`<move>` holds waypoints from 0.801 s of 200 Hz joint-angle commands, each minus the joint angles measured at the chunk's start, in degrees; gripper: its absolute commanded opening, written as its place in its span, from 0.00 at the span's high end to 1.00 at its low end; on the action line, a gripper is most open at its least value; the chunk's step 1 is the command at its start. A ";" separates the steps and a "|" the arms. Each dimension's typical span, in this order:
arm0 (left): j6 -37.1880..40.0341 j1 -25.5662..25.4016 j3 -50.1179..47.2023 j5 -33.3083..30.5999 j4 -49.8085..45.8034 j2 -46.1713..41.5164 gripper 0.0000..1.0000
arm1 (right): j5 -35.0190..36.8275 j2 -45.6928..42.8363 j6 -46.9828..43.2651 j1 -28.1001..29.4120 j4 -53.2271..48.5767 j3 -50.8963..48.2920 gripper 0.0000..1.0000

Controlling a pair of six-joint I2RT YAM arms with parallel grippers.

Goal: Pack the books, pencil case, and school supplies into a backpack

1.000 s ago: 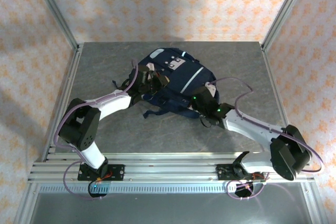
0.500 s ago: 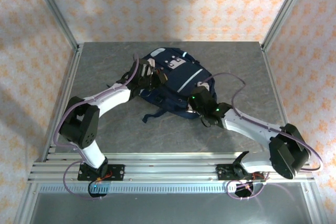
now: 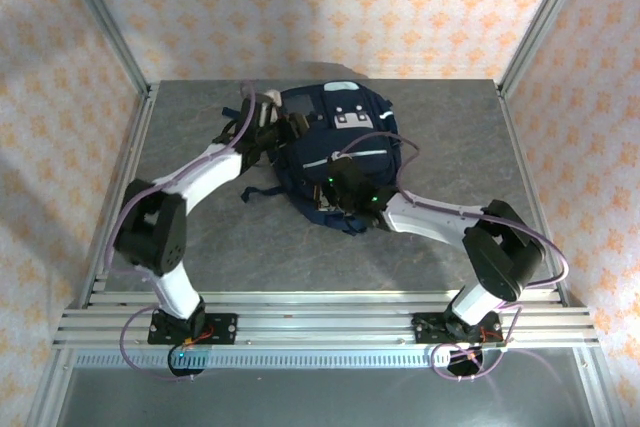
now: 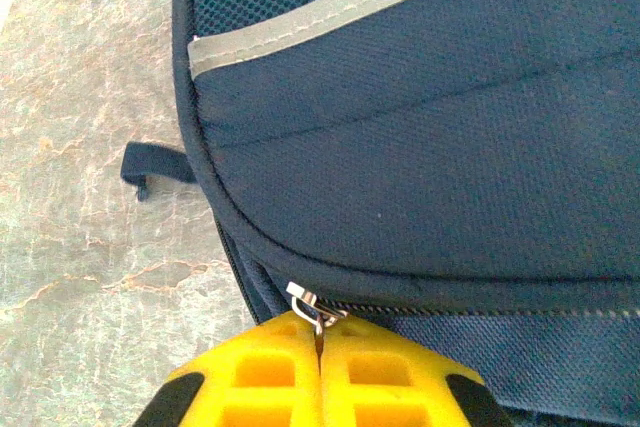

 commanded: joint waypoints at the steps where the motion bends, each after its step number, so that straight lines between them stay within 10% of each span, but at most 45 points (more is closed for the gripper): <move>1: -0.03 0.17 -8.24 -4.44 3.53 -9.85 0.54 | -2.91 0.88 0.29 0.63 1.96 2.65 1.00; 102: -5.94 -9.93 -20.21 -7.32 12.52 -9.21 0.49 | -5.29 2.25 1.37 0.63 4.20 1.73 1.00; 117: -6.42 -10.36 -19.44 -10.28 12.88 -7.26 0.59 | -5.78 2.21 1.65 0.69 4.34 1.67 1.00; 138: -6.73 -10.28 -19.08 -11.37 14.76 -5.05 1.00 | -4.92 2.18 1.65 0.72 2.36 1.94 1.00; 160: -5.51 -9.78 -17.68 -12.30 12.80 -4.03 1.00 | -1.06 1.34 1.39 0.38 -2.16 2.18 1.00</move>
